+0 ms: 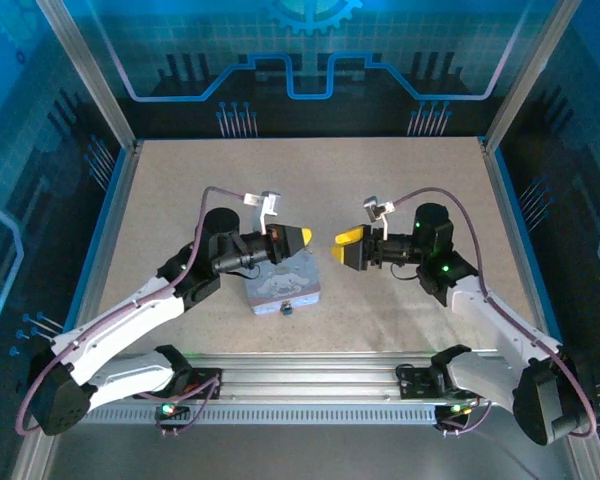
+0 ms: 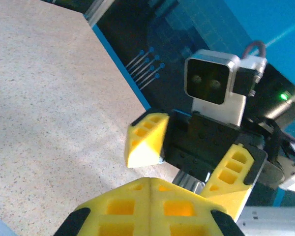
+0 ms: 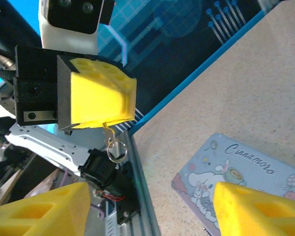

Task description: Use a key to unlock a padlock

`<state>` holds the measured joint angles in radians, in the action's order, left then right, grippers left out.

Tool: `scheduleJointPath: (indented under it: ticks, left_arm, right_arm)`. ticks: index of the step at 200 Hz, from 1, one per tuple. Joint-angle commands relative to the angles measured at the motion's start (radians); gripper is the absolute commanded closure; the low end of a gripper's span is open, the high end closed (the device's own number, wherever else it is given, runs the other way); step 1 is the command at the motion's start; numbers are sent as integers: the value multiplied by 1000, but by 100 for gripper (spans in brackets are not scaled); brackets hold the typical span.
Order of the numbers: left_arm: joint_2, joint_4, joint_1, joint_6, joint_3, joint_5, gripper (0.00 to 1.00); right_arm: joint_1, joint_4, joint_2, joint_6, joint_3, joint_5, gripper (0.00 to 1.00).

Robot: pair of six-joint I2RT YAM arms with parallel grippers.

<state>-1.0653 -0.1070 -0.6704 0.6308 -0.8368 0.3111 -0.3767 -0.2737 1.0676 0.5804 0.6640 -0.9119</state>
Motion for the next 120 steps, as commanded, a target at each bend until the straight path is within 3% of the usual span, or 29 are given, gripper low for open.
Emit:
scheduleJointPath:
  ticks: [1, 59, 120]
  left_arm:
    - [15, 42, 4, -118, -41, 89, 100]
    - [-5, 9, 3, -115, -40, 129, 100]
    - [-24, 10, 3, -117, -49, 138, 100]
  right_arm:
    - [-37, -42, 20, 9, 32, -71, 33]
    - [-135, -92, 86, 6, 73, -36, 37]
    - [-174, -101, 127, 3, 103, -32, 54]
